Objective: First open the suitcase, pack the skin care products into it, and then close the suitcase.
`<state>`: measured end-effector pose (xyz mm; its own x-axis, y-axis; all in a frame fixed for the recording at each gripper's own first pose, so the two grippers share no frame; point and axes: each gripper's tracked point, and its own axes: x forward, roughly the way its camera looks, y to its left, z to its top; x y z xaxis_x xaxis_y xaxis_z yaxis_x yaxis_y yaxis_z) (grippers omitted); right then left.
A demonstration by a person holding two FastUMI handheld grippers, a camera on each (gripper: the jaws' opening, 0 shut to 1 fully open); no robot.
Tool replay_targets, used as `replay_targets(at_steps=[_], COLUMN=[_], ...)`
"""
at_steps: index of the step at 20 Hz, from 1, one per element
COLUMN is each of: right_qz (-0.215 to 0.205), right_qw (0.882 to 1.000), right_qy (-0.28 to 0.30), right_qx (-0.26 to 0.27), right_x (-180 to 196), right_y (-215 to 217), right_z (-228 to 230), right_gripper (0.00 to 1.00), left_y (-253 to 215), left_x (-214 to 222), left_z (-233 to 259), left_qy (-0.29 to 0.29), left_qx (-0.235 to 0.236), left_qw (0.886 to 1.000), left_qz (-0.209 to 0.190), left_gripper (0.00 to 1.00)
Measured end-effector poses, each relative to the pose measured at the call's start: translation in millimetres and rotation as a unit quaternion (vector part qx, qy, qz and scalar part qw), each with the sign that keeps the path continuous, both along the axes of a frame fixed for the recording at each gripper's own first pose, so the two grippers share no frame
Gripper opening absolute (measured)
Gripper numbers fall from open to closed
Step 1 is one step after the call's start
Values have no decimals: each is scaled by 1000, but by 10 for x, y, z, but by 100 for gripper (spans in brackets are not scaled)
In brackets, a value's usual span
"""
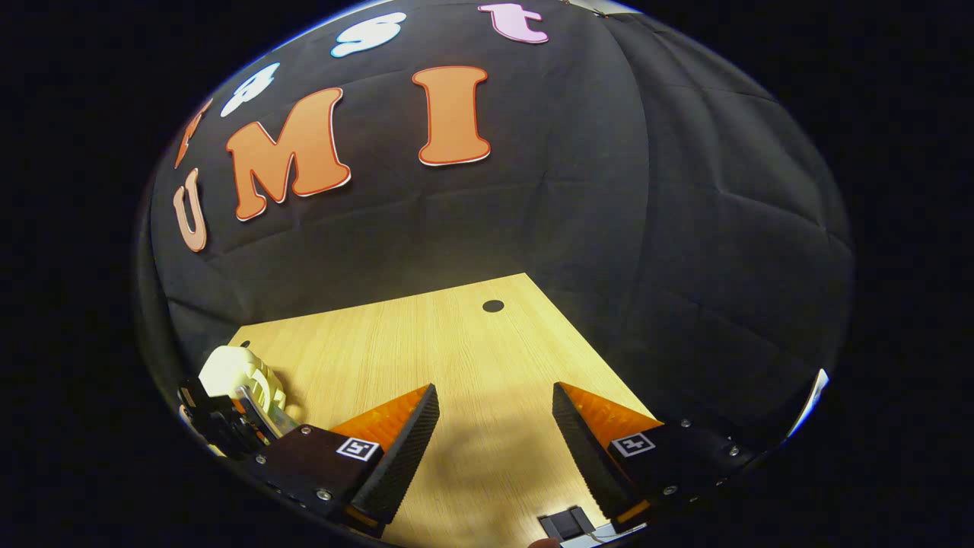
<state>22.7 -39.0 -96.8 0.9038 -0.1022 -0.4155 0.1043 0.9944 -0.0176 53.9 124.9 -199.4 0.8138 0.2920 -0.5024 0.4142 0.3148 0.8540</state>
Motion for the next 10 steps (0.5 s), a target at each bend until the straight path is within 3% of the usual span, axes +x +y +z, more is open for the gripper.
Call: replay_targets(at_steps=[2,7,10], right_qz=[2,17,29], right_qw=[1000,1000,1000], right_qy=[1,-2,-6], right_qx=[0,-2,-2], right_x=[-6,-10,-8], right_y=[11,119,257], right_z=[-1,3,30], right_gripper=[95,95,95], left_y=[-23,-17,-50], left_x=[20,-51,-72], left_z=[8,111,283], left_qy=[0,-1,-5], left_qx=[9,-82,-184], left_qw=[1000,996,981], left_qz=[4,34,66], left_gripper=[8,8,8])
